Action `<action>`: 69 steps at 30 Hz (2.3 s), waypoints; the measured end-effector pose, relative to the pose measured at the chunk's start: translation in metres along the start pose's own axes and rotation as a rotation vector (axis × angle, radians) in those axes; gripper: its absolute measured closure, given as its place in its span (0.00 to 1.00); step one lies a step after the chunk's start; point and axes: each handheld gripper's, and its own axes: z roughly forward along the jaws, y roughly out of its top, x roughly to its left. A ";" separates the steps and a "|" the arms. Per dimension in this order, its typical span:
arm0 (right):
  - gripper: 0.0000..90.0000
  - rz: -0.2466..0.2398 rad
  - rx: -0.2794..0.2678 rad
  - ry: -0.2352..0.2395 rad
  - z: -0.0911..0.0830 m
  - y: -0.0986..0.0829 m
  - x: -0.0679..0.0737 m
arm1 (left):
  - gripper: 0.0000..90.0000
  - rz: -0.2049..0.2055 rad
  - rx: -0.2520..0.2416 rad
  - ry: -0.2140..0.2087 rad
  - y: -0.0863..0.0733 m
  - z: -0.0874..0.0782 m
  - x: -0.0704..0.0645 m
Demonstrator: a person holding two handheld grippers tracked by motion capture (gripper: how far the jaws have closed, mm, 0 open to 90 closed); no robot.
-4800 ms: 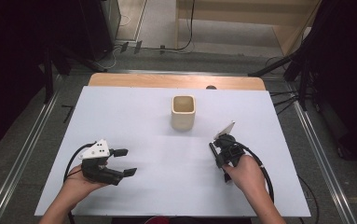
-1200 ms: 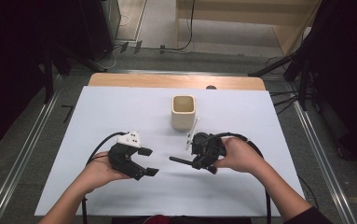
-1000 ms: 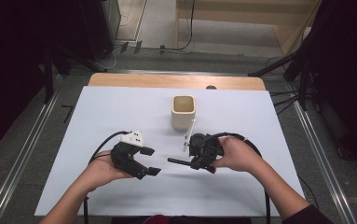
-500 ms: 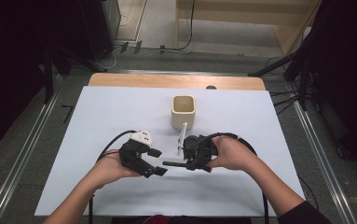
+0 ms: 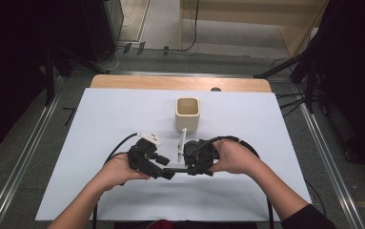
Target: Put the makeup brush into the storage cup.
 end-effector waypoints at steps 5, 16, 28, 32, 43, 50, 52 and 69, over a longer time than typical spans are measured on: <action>0.88 -0.028 -0.003 -0.007 0.000 0.004 0.001 | 0.48 -0.010 0.024 -0.032 0.000 0.004 0.002; 0.88 -0.075 -0.012 -0.009 0.002 0.008 0.005 | 0.73 -0.011 0.050 -0.095 0.001 0.009 0.004; 0.88 -0.108 -0.005 -0.005 0.006 0.009 0.004 | 0.87 -0.025 0.057 -0.155 0.003 0.015 0.005; 0.88 -0.114 -0.005 0.000 0.007 0.009 0.004 | 0.88 -0.025 0.059 -0.171 0.002 0.016 0.005; 0.57 -0.055 -0.059 0.024 0.001 0.006 -0.001 | 0.88 -0.054 0.017 -0.195 0.001 0.011 0.010; 0.34 0.033 -0.163 0.013 -0.002 -0.007 -0.006 | 0.88 -0.072 -0.002 -0.182 -0.001 0.009 0.012; 0.30 0.076 -0.200 0.021 -0.004 -0.012 -0.006 | 0.88 -0.078 -0.005 -0.175 -0.001 0.009 0.012; 0.16 0.359 -0.417 -0.041 -0.016 -0.044 -0.007 | 0.88 -0.153 -0.108 -0.081 -0.006 0.002 0.020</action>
